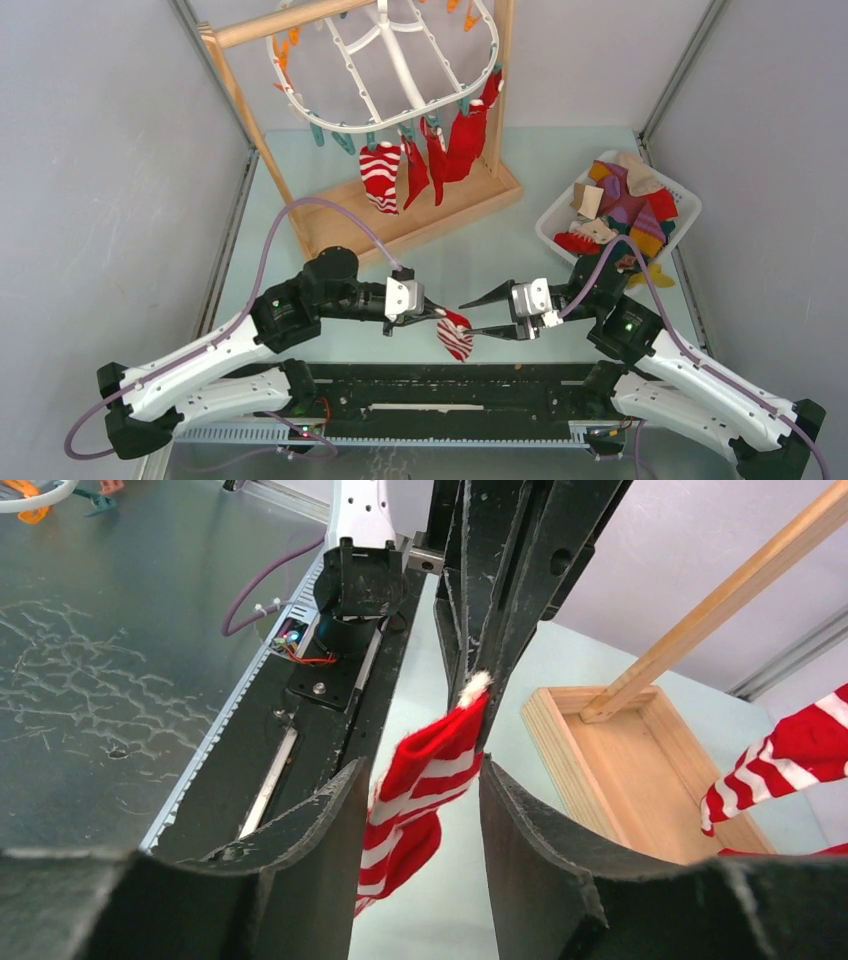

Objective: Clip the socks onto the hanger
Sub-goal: Pick up the sock from the bin.

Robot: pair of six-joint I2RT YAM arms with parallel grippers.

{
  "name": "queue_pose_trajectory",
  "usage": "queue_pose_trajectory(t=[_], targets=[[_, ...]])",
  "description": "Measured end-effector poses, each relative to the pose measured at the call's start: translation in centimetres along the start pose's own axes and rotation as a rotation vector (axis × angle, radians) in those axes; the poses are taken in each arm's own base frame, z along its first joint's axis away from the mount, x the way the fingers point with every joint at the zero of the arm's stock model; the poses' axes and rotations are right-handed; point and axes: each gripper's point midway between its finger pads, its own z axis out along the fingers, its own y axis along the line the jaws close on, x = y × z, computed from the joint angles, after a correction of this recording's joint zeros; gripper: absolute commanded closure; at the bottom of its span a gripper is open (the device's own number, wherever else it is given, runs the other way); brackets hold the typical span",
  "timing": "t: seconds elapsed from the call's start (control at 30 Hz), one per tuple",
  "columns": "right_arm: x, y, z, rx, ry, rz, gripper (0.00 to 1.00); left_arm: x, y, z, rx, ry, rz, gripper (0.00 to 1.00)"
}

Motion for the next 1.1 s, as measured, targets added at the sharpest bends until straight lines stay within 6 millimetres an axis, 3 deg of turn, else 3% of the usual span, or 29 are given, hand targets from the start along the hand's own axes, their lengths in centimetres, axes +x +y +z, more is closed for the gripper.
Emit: queue_pose_trajectory(t=[0.07, 0.27, 0.33, 0.5, 0.6, 0.67, 0.77, 0.93, 1.0, 1.1], targets=[[0.1, 0.0, 0.2, -0.001, 0.003, 0.005, 0.6, 0.3, -0.1, 0.1, 0.012, 0.011, -0.001, 0.99], [0.3, 0.4, 0.6, -0.015, 0.007, 0.014, 0.62, -0.2, -0.3, -0.1, 0.036, 0.004, 0.004, 0.99], [0.3, 0.4, 0.7, -0.017, 0.007, 0.013, 0.68, -0.5, -0.3, -0.1, 0.042, -0.004, 0.006, 0.98], [0.3, 0.5, 0.8, -0.021, 0.006, 0.01, 0.99, -0.7, -0.7, -0.2, 0.075, -0.015, 0.009, 0.96], [0.3, 0.6, 0.9, -0.023, 0.006, 0.01, 1.0, -0.6, -0.9, -0.1, 0.095, -0.016, 0.003, 0.93], [0.3, 0.6, 0.9, -0.022, 0.007, 0.01, 1.0, -0.4, -0.7, 0.0, 0.097, -0.013, -0.004, 0.85], [0.4, 0.4, 0.9, -0.009, 0.014, 0.013, 1.0, -0.8, 0.7, -0.2, 0.047, -0.032, -0.044, 0.61], [0.9, 0.3, 0.8, 0.01, 0.034, 0.046, 1.0, -0.7, 6.3, -2.2, -0.248, -0.1, -0.24, 0.51], [1.0, 0.1, 0.7, 0.022, 0.038, 0.062, 1.0, -0.2, 7.4, -3.1, -0.34, -0.123, -0.328, 0.51], [1.0, -0.3, 0.7, 0.041, 0.039, 0.081, 1.0, 0.5, 7.4, -3.8, -0.397, -0.149, -0.417, 0.45]])
